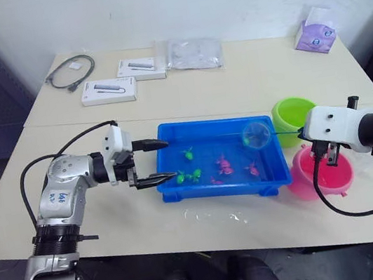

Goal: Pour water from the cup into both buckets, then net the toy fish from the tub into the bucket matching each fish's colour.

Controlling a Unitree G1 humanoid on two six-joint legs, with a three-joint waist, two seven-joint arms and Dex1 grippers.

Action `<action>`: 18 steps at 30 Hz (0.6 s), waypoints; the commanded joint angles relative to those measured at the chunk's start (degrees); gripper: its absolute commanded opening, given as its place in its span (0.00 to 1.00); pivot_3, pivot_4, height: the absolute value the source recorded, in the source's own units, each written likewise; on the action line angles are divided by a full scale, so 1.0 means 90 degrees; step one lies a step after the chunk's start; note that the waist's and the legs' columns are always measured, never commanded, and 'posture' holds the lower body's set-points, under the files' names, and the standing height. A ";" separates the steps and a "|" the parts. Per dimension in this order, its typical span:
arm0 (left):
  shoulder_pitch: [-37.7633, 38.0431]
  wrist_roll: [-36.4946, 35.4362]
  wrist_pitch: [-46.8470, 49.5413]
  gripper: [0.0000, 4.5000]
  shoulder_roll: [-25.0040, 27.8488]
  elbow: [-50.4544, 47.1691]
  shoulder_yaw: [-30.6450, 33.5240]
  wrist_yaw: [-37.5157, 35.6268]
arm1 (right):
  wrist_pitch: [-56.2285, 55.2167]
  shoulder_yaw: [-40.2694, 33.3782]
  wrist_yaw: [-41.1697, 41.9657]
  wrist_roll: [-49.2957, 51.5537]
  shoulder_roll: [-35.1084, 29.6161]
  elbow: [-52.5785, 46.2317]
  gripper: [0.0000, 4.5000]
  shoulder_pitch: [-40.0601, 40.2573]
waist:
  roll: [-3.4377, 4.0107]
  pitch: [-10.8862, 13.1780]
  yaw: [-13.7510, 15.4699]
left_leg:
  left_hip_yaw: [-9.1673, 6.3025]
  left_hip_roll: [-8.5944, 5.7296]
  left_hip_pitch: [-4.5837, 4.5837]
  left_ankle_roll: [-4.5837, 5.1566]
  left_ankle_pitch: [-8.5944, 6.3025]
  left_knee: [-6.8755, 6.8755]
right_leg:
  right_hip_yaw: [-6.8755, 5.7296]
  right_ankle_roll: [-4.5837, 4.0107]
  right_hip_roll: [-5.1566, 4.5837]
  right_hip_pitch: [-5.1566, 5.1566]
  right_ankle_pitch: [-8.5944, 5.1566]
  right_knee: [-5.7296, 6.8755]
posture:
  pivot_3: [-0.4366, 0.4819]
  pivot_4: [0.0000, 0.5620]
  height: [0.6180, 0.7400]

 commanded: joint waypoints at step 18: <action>-0.0020 0.0110 -0.0239 0.99 -0.0229 -0.0085 -0.0094 0.0138 | 0.2004 0.0713 0.0928 -0.0457 0.0219 -0.0934 0.00 -0.0278 | 0.0002 0.0001 0.0020 | -0.0004 -0.0003 -0.0003 -0.0001 0.0000 0.0004 | -0.0005 0.0003 -0.0004 0.0003 0.0002 -0.0006 | 0.48 0.27 0.99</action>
